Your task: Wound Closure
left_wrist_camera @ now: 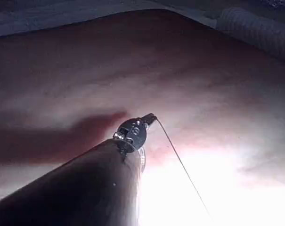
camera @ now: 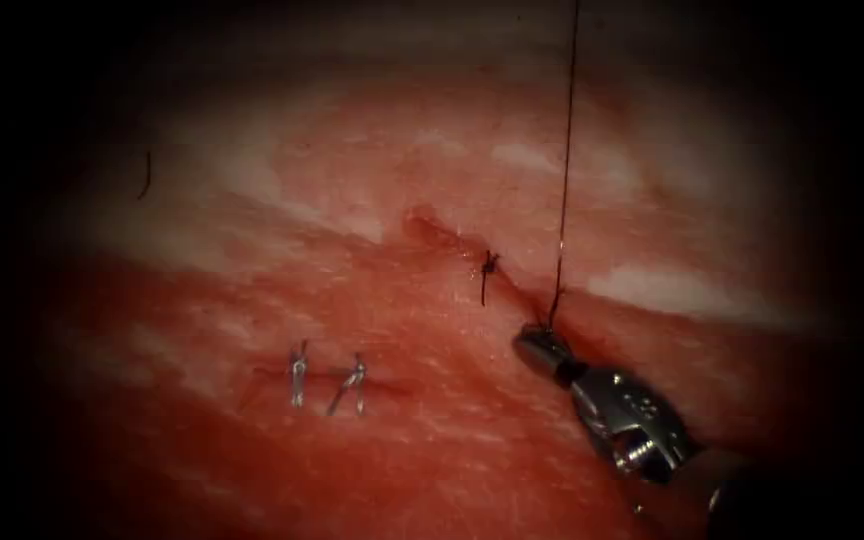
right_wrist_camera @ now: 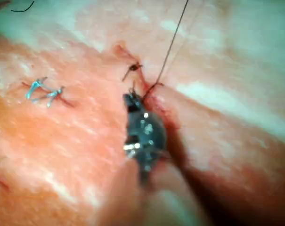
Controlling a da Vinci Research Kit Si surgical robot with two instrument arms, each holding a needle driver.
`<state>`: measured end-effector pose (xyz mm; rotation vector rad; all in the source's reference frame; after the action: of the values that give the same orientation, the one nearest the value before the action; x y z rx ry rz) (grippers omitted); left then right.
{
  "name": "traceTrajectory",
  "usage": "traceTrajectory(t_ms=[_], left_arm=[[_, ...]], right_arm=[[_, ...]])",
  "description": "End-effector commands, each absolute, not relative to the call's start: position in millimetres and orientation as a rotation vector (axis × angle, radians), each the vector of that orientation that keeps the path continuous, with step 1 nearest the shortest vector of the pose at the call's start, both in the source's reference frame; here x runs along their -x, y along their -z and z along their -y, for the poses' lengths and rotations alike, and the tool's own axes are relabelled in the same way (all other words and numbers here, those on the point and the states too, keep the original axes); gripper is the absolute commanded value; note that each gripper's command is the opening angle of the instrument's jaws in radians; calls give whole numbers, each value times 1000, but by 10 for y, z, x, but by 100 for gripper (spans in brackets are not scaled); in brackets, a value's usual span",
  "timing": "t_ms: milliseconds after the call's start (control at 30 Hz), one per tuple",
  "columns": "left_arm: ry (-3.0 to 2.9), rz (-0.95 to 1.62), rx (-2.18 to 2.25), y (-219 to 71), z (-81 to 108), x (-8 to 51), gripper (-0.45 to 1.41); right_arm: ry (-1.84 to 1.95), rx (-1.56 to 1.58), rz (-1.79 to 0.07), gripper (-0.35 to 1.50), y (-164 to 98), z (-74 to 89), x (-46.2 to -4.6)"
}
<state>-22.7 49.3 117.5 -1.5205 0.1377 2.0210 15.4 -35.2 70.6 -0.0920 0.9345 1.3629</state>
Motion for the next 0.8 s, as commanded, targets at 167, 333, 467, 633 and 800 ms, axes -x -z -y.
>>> traceTrajectory(t_ms=[167, 333, 467, 633, 800], left_arm=[[-2028, -149, 1510, -1187, -505, 233, -45], [-2033, -153, 1495, -1193, -515, 235, -45], [-2036, -158, 1474, -1200, -533, 236, -45], [-2048, -169, 1438, -1213, -554, 246, -45], [-2072, -162, 1432, -1228, -559, 263, -45]], right_arm=[[-1355, 88, -939, -35, -710, 357, -163], [-1322, 68, -958, -35, -709, 358, -172], [-1289, 73, -967, -35, -708, 359, -180], [-1275, 68, -979, -35, -708, 362, -182], [-1268, 63, -989, -35, -704, 369, -184]])
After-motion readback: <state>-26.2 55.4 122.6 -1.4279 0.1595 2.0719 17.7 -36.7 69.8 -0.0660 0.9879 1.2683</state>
